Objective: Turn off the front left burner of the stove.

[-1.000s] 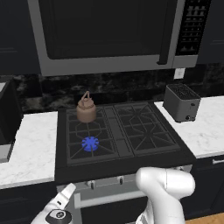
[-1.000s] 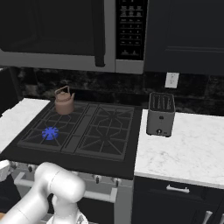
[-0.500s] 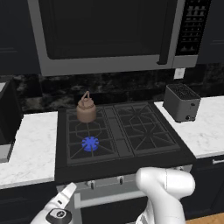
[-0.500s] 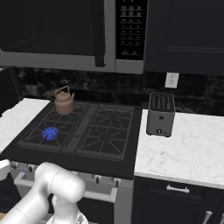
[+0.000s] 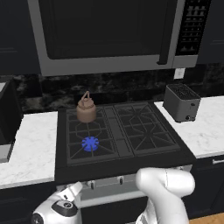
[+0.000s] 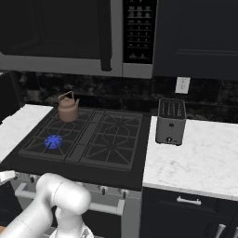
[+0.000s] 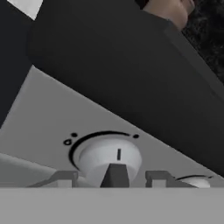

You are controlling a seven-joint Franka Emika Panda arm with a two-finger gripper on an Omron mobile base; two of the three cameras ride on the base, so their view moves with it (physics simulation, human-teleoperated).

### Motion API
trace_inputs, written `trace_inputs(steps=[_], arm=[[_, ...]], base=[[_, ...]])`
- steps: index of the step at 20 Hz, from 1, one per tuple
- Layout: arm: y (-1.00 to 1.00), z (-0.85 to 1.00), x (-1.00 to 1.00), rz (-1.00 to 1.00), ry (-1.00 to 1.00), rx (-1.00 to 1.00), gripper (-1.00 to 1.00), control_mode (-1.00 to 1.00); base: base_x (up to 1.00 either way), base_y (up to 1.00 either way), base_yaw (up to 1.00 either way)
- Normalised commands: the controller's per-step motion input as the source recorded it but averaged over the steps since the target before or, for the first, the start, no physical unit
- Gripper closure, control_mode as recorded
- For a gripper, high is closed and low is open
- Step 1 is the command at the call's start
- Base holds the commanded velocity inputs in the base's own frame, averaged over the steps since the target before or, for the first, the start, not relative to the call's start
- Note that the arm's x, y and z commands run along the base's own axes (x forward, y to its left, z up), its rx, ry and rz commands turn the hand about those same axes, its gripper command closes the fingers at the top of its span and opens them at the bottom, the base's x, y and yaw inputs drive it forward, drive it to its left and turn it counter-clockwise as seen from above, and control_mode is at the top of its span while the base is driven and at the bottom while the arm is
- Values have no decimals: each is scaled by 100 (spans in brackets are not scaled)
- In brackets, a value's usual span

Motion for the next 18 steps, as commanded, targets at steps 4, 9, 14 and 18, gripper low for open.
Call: trace_inputs(steps=[4, 9, 14, 18], arm=[[-24, 21, 0, -13, 0, 57, 100, -100], [-13, 10, 0, -15, 0, 59, 100, -100], [-2, -1, 0, -7, -2, 26, 100, -100], [0, 0, 0, 0, 0, 0, 100, -100]], base=[[0, 0, 0], [0, 0, 0], [0, 0, 0], [0, 0, 0]])
